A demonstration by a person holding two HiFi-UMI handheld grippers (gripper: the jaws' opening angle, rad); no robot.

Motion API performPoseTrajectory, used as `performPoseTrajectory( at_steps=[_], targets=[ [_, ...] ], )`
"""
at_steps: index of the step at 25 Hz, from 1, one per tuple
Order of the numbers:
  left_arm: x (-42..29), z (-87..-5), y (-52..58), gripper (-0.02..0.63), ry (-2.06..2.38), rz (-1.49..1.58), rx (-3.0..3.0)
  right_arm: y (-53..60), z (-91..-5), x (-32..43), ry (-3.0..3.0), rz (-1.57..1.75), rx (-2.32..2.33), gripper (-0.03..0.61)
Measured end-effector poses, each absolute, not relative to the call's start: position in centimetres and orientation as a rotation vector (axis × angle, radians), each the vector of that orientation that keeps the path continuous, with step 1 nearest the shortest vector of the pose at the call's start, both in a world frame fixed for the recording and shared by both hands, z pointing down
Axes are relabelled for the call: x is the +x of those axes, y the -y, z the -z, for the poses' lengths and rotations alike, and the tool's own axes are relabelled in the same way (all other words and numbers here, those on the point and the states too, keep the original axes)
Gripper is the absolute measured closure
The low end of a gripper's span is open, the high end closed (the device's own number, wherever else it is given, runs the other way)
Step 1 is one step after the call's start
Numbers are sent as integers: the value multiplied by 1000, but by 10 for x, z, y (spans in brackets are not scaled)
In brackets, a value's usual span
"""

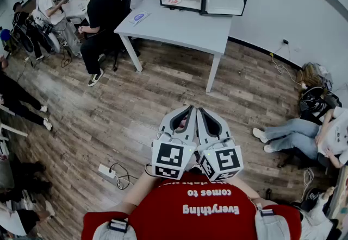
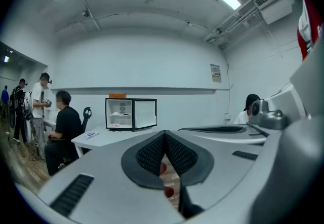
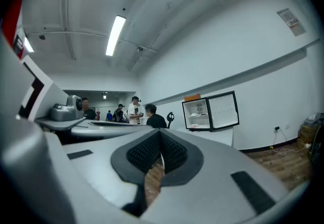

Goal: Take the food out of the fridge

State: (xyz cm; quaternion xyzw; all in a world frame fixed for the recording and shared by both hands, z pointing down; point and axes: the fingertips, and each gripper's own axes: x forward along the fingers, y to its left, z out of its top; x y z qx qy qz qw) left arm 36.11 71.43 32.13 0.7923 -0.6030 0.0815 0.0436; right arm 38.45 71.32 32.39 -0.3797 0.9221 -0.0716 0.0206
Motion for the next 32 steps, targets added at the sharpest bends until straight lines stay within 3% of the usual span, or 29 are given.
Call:
performPoseTrajectory(
  at_steps=[14, 24, 32],
  targets=[
    [404, -345, -705, 609, 1873, -259, 2385, -700, -347, 427, -2892, 301, -1126, 568],
    [368, -342, -682, 609, 1944, -267, 2330, -675, -347, 391, -2920, 299, -1045, 566],
    [335, -339, -586, 609, 1866, -229, 2422, -581, -344, 358, -2879, 251, -1158, 566]
  ],
)
